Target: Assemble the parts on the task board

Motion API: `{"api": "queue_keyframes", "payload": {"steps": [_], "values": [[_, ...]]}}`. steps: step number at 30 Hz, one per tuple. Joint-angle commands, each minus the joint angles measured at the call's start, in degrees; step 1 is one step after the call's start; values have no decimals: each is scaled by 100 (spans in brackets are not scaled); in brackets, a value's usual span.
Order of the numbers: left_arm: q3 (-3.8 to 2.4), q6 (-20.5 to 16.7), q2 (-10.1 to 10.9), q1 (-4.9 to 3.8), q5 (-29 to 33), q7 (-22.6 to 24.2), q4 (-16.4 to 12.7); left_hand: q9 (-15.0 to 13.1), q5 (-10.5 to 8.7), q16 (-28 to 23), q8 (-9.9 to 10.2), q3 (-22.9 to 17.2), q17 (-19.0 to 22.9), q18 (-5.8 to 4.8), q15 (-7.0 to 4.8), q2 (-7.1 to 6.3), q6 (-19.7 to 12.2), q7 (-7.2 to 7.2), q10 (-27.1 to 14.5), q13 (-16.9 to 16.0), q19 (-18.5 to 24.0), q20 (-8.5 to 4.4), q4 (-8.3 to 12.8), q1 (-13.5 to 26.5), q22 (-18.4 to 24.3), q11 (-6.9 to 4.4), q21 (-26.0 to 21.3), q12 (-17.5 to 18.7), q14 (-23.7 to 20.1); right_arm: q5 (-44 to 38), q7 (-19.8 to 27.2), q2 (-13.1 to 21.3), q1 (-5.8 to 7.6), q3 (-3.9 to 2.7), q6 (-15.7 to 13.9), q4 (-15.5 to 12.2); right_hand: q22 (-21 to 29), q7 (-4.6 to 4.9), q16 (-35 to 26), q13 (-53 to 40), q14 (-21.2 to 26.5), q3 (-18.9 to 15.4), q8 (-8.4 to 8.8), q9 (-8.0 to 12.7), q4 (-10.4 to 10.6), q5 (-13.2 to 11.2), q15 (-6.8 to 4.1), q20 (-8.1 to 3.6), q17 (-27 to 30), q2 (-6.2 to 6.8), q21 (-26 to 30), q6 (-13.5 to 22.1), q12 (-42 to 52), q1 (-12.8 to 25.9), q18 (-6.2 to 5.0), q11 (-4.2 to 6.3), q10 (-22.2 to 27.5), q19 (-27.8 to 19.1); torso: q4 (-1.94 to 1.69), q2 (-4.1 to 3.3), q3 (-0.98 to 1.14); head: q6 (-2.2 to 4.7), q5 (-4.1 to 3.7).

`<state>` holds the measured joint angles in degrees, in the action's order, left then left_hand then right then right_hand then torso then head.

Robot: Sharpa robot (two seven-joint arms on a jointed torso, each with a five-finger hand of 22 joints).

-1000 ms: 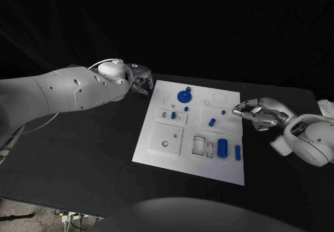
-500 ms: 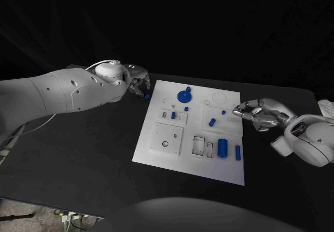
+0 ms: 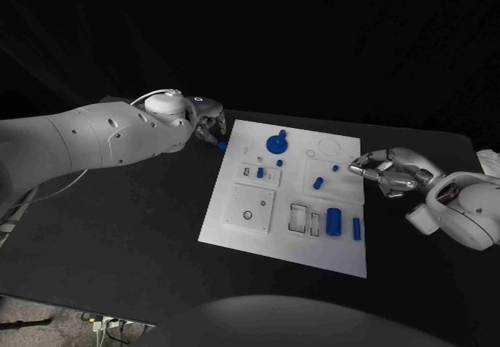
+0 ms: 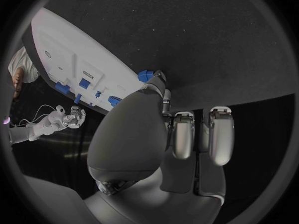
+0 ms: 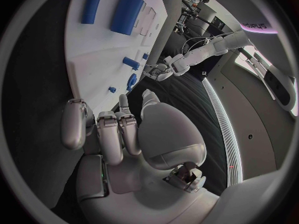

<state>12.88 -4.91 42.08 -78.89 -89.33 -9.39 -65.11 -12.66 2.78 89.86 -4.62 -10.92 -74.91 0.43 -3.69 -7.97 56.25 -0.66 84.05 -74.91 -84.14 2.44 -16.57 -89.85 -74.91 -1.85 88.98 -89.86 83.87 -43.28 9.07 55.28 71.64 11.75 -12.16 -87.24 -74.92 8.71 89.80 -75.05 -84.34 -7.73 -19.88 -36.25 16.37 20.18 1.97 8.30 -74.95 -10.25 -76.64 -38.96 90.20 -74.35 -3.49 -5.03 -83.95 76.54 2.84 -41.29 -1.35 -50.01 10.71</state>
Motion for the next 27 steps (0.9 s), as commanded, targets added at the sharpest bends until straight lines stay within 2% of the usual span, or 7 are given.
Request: {"api": "queue_keyframes", "payload": {"steps": [1,6,11,16,20,27], "values": [[10,-1,-6,17,116,101,-43,14,-5,14,-34,0,-1509,-12,34,43,53,-34,595,-1509,-497,41,32,-73,-1467,25,-17,-14,613,-51,-19,-2,-6,1,111,-2,-970,8,20,-1495,-566,-13,11,10,11,34,-5,-6,-1505,-68,37,-25,-20,-22,-56,25,-605,-49,-1,0,0,1,5],[10,-156,58,18,13,340,-101,27,9,14,-78,-56,-1509,-9,43,18,169,-19,595,-1509,-488,50,119,-267,-1463,32,-29,-14,613,-53,-23,10,-6,1,105,2,-969,8,20,-1495,-566,-13,11,10,11,35,-5,-6,-1505,-69,39,-26,-20,-22,-56,25,-605,-51,0,1,-1,1,17],[8,-349,205,17,-454,544,-277,35,0,14,-138,-95,-1509,-4,57,-59,298,-12,595,-1509,-472,61,149,-369,-1456,45,-49,-14,613,-53,-23,28,-6,1,103,-2,-969,7,20,-1495,-566,-13,10,11,9,36,-5,-6,-1505,-70,41,-30,-20,-22,-56,25,-605,-52,-4,-2,-1,1,13],[5,-595,351,14,-1260,628,-489,100,2,14,-84,-184,-1509,-1,77,-158,221,-140,595,-1509,-462,74,154,-458,-1451,65,-63,-14,613,-54,-21,32,-6,2,103,-2,-969,7,20,-1495,-566,-13,10,11,9,36,-5,-6,-1505,-70,41,-30,-20,-22,-56,25,-605,-52,-2,5,4,1,31],[4,-672,444,14,-1725,623,-651,146,-2,14,-31,-234,-1509,-2,89,-236,133,-224,595,-1509,-462,81,145,-478,-1451,81,-63,-14,613,-54,-14,28,-6,2,104,-2,-969,7,20,-1495,-566,-14,9,12,7,36,-4,-5,-1505,-69,40,-33,-20,-23,-56,25,-605,-51,2,0,-5,1,29],[3,-764,547,13,-1897,613,-828,219,-8,14,63,-238,-1509,-5,108,-370,-40,-142,595,-1509,-471,87,27,-321,-1456,93,-50,-14,613,-54,-11,25,-8,2,109,8,-969,7,20,-1495,-566,-14,9,12,7,36,-4,-5,-1505,-69,40,-33,-20,-23,-56,25,-605,-51,7,2,-4,1,42]]}}
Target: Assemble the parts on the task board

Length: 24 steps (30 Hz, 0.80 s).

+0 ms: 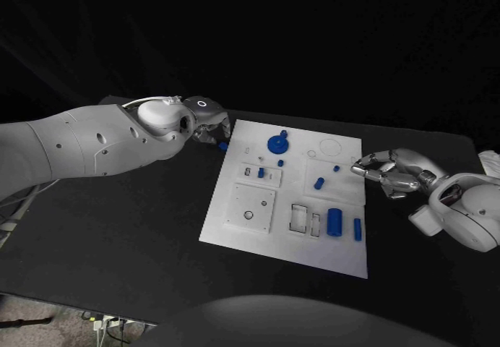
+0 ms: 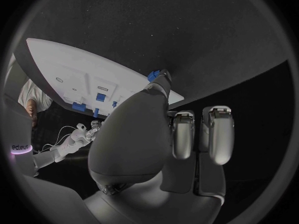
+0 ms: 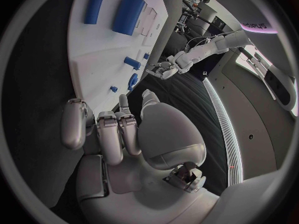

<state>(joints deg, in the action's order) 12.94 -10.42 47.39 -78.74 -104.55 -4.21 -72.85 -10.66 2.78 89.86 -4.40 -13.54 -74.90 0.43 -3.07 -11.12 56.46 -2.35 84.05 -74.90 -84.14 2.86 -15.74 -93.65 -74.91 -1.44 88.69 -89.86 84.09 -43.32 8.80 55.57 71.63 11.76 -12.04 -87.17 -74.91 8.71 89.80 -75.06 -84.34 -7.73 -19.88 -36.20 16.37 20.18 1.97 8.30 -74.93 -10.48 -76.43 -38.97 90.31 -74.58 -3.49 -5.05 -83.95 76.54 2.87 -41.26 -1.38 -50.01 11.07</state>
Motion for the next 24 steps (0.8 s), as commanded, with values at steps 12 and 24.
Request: {"api": "queue_keyframes", "payload": {"steps": [12,24], "values": [[-1,-177,54,-1,266,146,-178,30,-6,14,-105,255,-1510,-39,19,-4,126,432,595,-1510,-575,33,-101,734,-1504,28,117,-14,591,-50,12,-22,-22,1,115,12,-970,7,20,-1494,-566,-16,10,9,5,37,-4,-4,-1507,-44,21,-35,-31,0,-57,27,-605,-53,3,0,1,1,10],[4,208,29,3,569,-137,-149,6,-3,14,-264,209,-1510,-43,35,41,485,532,595,-1510,-586,45,-77,884,-1509,98,131,-14,591,-49,24,-35,-35,1,114,22,-968,7,20,-1494,-566,-16,10,10,3,38,-4,-4,-1507,-43,25,-37,-31,0,-58,27,-605,-57,5,-3,0,1,8]]}}
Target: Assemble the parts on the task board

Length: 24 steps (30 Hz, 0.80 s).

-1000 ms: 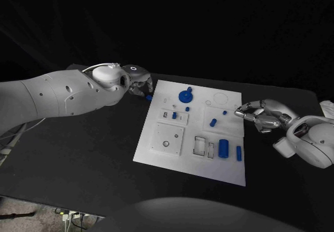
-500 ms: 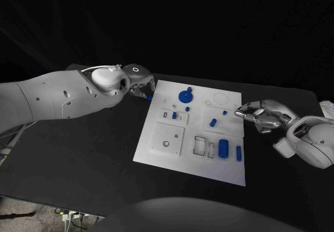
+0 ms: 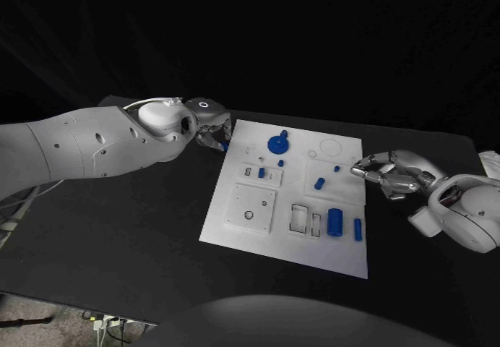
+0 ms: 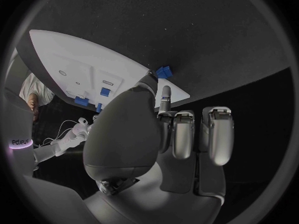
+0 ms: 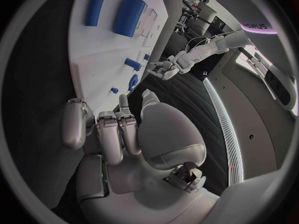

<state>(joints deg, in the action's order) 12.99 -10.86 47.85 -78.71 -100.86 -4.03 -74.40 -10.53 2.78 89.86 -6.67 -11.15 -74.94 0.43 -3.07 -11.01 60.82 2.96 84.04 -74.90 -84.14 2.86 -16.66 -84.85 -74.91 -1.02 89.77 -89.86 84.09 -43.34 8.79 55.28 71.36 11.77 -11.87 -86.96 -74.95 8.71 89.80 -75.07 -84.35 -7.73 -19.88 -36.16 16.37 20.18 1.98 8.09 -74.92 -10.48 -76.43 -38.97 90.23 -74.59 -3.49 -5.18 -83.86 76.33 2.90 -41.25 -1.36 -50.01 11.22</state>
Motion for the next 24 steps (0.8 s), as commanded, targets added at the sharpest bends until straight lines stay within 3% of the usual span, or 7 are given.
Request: {"api": "queue_keyframes", "payload": {"steps": [1,14,24], "values": [[0,272,-20,0,195,-173,9,-7,-2,14,-42,-43,-1506,-43,36,33,62,1,596,-1510,-586,47,19,-15,-1509,58,23,-14,591,-48,26,-6,-9,0,97,1,-964,7,20,-1493,-565,-16,10,5,3,38,-4,18,-1508,-43,25,-37,-23,0,-57,40,-614,-36,1,-3,-2,1,-6],[0,330,-82,8,72,-203,150,50,9,14,21,-176,-1506,-43,51,16,15,22,596,-1510,-586,69,45,-200,-1509,76,23,-14,591,-47,32,-4,-14,0,99,0,-962,9,20,-1493,-565,-25,13,10,5,36,-3,19,-1508,-38,33,-40,-23,7,-59,39,-614,-43,0,-4,0,1,-9],[-1,305,-220,81,87,-87,246,123,75,14,122,-308,-1506,-43,54,12,-104,0,596,-1510,-586,86,90,-399,-1509,55,23,-14,591,-47,28,2,-15,0,102,-5,-962,9,20,-1493,-565,-25,13,10,5,36,-3,19,-1508,-38,33,-40,-23,7,-59,39,-614,-43,3,-7,-2,1,-21]]}}
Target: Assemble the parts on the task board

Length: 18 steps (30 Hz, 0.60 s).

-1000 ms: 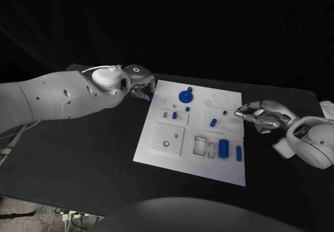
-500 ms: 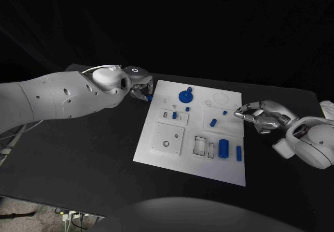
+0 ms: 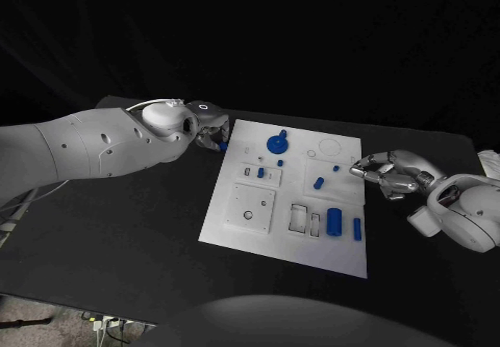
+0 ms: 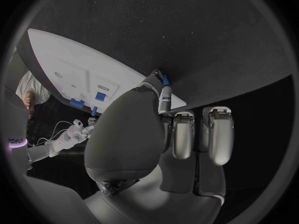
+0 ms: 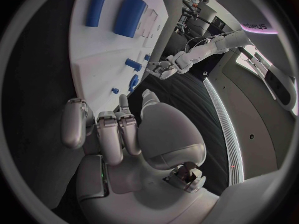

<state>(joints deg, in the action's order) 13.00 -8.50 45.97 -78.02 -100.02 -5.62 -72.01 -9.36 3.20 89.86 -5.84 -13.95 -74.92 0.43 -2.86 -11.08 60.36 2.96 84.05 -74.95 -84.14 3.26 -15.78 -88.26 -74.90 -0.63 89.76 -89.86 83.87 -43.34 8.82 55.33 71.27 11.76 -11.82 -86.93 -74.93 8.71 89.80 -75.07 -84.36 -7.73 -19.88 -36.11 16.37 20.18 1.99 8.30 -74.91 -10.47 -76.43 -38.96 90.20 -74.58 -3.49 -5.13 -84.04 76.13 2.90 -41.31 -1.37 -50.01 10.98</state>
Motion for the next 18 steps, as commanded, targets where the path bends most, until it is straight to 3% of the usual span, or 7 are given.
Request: {"api": "queue_keyframes", "payload": {"steps": [1,18], "values": [[-3,82,-45,17,5,75,13,7,35,14,40,-30,-1508,-43,32,19,-59,-2,595,-1505,-586,45,2,-61,-1510,15,24,-14,613,-47,25,-3,-6,1,98,-8,-964,9,20,-1493,-564,-25,13,5,5,36,-5,-2,-1509,-39,33,-40,-20,6,-59,34,-596,-22,3,0,0,1,2],[-4,260,-149,113,-13,55,157,2,77,14,-16,-82,-1508,-43,21,51,94,-9,595,-1505,-586,43,-16,-80,-1510,7,24,-14,613,-47,23,4,-6,1,100,-16,-964,10,20,-1493,-564,-28,15,8,8,35,-4,-1,-1509,-40,32,-42,-20,13,-59,33,-596,-21,-3,2,0,1,-7]]}}
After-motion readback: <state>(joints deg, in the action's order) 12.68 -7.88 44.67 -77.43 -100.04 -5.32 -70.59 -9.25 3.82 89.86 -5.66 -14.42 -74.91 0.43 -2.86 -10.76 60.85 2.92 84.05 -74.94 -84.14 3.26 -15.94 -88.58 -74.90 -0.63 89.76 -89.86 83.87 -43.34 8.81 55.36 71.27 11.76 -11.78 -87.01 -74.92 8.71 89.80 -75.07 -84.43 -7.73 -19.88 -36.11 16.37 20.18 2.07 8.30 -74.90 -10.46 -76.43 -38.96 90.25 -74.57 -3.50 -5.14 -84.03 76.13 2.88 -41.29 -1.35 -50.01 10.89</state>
